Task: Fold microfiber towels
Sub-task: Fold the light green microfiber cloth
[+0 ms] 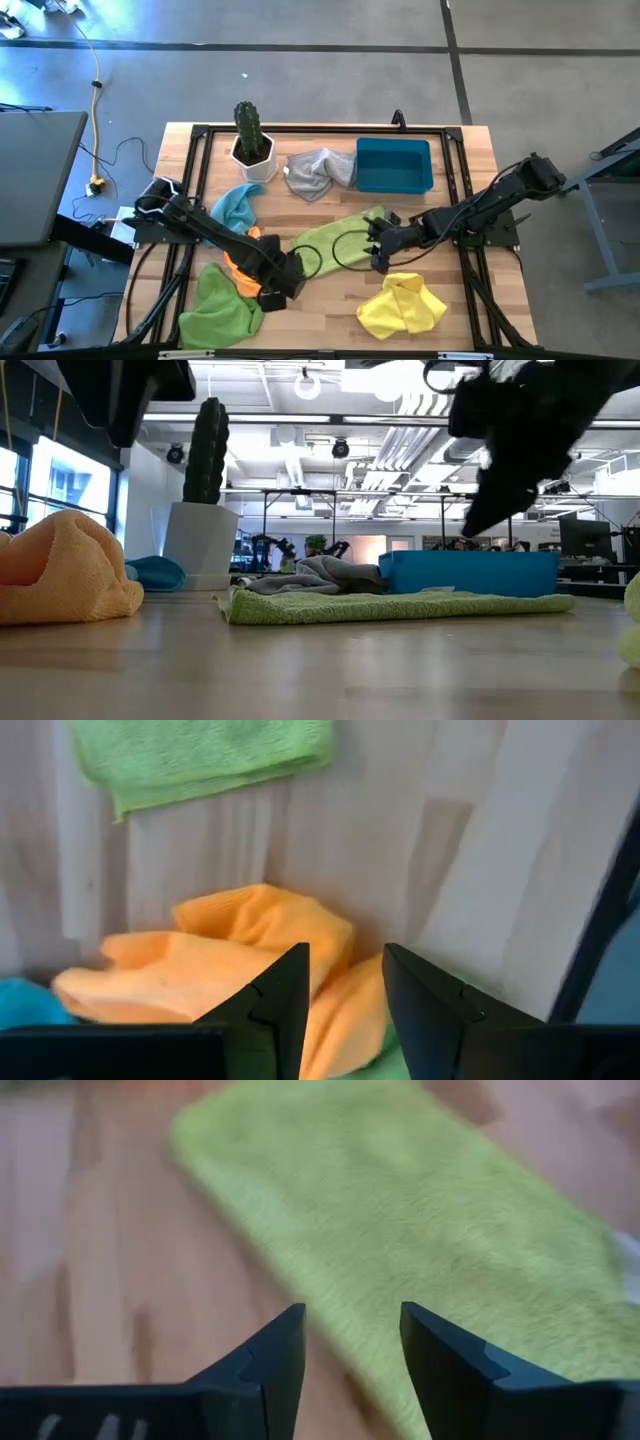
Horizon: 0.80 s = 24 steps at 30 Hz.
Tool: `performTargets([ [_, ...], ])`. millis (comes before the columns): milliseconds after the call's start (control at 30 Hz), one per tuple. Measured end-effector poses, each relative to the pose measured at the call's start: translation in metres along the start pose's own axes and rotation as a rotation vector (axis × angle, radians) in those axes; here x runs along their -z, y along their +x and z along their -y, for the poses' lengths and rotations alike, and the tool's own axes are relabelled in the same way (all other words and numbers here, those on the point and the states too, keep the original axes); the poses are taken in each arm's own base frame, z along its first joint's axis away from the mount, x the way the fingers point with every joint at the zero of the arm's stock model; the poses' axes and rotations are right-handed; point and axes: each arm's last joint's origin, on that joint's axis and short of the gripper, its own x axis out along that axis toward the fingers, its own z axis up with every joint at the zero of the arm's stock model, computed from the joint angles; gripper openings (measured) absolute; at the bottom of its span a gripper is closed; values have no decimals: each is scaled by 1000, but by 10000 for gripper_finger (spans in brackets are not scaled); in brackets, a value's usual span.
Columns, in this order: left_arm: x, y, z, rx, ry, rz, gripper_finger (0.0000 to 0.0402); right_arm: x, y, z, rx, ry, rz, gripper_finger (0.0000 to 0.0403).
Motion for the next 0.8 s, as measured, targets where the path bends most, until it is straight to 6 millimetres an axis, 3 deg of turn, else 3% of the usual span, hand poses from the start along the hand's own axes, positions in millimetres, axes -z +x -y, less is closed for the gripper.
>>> performTargets([
  [167, 9, -7, 4, 3, 13, -5, 119, 20, -1, 1, 76, -204, -144, 144],
  [333, 14, -14, 3, 3, -12, 0, 119, 25, -2, 13, 212, -37, -197, 131],
  [800, 28, -36, -15, -55, -1, -45, 119, 28, 22, 28, 304, -25, -279, 128],
])
